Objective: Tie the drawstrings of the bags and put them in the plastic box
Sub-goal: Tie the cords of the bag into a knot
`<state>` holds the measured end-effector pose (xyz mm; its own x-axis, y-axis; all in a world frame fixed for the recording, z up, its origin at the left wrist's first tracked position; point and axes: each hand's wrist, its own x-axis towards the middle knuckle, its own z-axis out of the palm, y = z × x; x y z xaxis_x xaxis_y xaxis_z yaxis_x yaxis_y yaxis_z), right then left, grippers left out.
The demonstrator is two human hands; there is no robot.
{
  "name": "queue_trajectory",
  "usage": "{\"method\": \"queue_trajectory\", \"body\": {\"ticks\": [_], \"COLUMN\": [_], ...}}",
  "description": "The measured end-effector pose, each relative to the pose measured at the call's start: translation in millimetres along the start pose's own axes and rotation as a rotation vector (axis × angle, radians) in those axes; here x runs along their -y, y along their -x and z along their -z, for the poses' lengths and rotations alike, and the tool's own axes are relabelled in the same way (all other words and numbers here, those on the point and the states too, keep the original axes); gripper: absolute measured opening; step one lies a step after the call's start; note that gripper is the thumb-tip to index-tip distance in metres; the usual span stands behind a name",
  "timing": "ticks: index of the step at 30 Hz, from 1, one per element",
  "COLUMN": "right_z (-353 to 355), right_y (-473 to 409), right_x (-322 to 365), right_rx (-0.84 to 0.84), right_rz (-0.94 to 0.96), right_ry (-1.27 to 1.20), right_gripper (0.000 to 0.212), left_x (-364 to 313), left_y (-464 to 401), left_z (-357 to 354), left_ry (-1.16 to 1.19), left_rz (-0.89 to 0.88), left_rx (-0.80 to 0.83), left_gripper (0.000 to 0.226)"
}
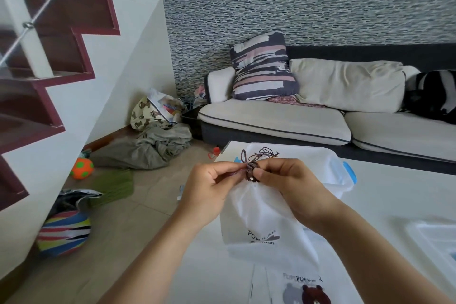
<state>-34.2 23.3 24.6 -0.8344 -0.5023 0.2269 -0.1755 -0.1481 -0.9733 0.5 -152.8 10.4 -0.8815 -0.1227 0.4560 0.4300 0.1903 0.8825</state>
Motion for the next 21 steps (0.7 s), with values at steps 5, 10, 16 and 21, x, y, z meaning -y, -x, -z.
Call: {"method": "queue_trajectory", "body": {"ticks": [5,10,16,21], "right_z": [-4,-5,-1,1], "right_y": [2,3,4,3], "right_x": [-3,-2,3,2], "right_rx": [-0.006,-0.083,-0.129,-0.138], "right_rz": [-0.083,-0.119,-0.161,-0.132], "right_ry": [-0.144,-0.123,-0.085,-0.034], "right_gripper": [0.014,0.015,0.015,0.018], "left_x": [-2,1,-6,-8], "left_y": [0,0,1,4], "left_z": [-3,-4,-9,-14], "left_ry": [0.022,-0.006,0.043,0.116], "left_rz": [0.038,0.060,0.151,0.239], "left_rx": [0.010,-0.014,0.022,0.029], "left_gripper": [0.025,0.021,0.012,0.026]}}
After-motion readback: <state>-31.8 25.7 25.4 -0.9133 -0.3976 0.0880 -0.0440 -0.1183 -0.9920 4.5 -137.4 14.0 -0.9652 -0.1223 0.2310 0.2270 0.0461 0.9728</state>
